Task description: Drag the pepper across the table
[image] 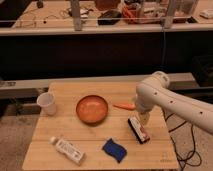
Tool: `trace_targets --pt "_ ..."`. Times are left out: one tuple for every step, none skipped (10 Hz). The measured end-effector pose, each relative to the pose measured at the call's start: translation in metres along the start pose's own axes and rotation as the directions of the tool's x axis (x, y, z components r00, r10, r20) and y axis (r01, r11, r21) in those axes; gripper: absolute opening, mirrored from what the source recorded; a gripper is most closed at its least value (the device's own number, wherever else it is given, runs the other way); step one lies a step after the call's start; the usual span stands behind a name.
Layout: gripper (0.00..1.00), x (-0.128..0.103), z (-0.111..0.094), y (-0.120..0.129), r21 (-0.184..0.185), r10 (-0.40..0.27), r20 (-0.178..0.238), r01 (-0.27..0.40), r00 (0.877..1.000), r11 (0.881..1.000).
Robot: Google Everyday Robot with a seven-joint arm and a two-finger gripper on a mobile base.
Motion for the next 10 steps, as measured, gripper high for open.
trace_targets --pt "0.8 -0.001 0.002 -0.002 0.0 -0.01 0.003 0.01 1.0 1.0" --pt "0.8 -0.004 0.004 -0.005 -0.001 -0.025 0.009 0.025 1.0 1.0" --pt "0.8 -0.006 0.006 -0.007 -0.002 -0.035 0.016 0.035 0.999 0.999" --pt "0.8 -0.006 0.01 -0.009 -0.003 -0.041 0.023 0.041 0.999 0.999" --pt "0.8 -0.006 0.012 -0.011 -0.004 -0.045 0.03 0.046 0.999 0.999" --pt "0.8 -0.006 0.013 -0.012 -0.005 -0.048 0.033 0.048 0.998 0.999" --pt "0.8 -0.009 0.016 -0.014 -0.007 -0.058 0.042 0.058 0.997 0.998" --pt "0.8 -0.009 0.017 -0.016 -0.006 -0.065 0.045 0.066 0.997 0.998" --pt "0.8 -0.009 0.02 -0.018 -0.007 -0.073 0.052 0.073 0.996 0.997" --pt "0.8 -0.009 0.022 -0.02 -0.009 -0.077 0.057 0.078 0.995 0.997"
